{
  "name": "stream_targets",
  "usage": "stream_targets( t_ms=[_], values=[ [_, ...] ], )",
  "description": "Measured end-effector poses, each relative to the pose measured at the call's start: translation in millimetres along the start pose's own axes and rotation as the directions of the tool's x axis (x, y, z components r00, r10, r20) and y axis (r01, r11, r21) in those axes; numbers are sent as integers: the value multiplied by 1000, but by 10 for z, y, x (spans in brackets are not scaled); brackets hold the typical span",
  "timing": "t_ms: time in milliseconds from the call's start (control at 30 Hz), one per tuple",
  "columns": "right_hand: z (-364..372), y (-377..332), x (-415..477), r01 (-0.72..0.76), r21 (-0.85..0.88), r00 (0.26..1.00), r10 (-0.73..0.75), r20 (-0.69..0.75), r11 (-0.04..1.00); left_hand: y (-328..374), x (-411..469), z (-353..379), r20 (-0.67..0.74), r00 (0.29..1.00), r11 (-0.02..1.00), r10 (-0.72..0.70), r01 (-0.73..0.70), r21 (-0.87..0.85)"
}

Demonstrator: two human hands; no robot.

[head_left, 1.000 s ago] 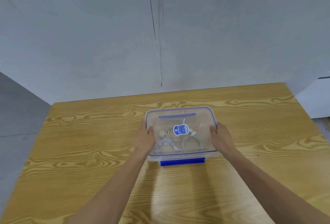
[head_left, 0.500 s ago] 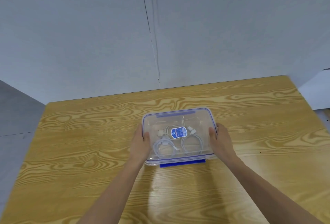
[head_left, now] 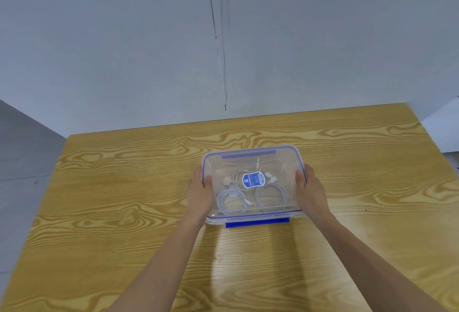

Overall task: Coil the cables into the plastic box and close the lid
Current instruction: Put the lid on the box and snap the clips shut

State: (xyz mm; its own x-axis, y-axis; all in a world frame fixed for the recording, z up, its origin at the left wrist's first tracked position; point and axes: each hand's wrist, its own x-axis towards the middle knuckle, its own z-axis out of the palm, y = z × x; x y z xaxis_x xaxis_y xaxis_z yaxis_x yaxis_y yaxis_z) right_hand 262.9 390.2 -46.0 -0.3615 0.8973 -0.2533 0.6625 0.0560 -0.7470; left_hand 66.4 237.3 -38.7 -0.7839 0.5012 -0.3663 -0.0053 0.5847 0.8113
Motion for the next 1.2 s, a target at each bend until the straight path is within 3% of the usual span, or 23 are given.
stream_targets(
  t_ms=[200, 300, 400, 467, 567, 633, 767, 867, 933, 1000, 1200],
  values=[
    [-37, 13, -42, -12, 4, 1000, 12, 22, 1000, -94, -59, -61, 34, 998, 998, -60, 60, -1],
    [-56, 21, -54, -113, 60, 992, 109, 71, 992, -5, 34, -135, 60, 994, 988, -95, 86, 130],
    [-127, -23, -105, -226, 151, 974, 219, 61, 962, 222, 149, -193, 72, 997, 919, 40, -65, 388],
    [-175, 5, -197, -291, 232, 956, 290, 40, 928, 438, 274, -210, 130, 978, 875, 163, -204, 438],
    [-159, 52, -423, -422, 321, 906, 407, 116, 848, 699, 587, -117, 367, 916, 812, 165, -337, 477],
    [-61, 119, -539, -480, 373, 877, 447, 178, 794, 800, 765, -8, 495, 868, 770, 40, -343, 538],
    [80, 141, -598, -503, 511, 862, 451, 232, 697, 882, 954, 98, 620, 766, 733, -171, -321, 600],
    [142, 81, -654, -570, 621, 817, 450, 361, 538, 896, 1037, 107, 649, 720, 761, -246, -271, 589],
    [194, 30, -713, -636, 657, 763, 459, 456, 405, 890, 1080, 130, 679, 694, 759, -240, -302, 576],
    [224, -33, -751, -657, 675, 734, 487, 473, 335, 897, 1104, 151, 706, 677, 762, -210, -339, 552],
    [224, -195, -817, -706, 637, 662, 607, 439, 309, 985, 1023, 174, 717, 695, 692, -48, -495, 526]
  ],
)
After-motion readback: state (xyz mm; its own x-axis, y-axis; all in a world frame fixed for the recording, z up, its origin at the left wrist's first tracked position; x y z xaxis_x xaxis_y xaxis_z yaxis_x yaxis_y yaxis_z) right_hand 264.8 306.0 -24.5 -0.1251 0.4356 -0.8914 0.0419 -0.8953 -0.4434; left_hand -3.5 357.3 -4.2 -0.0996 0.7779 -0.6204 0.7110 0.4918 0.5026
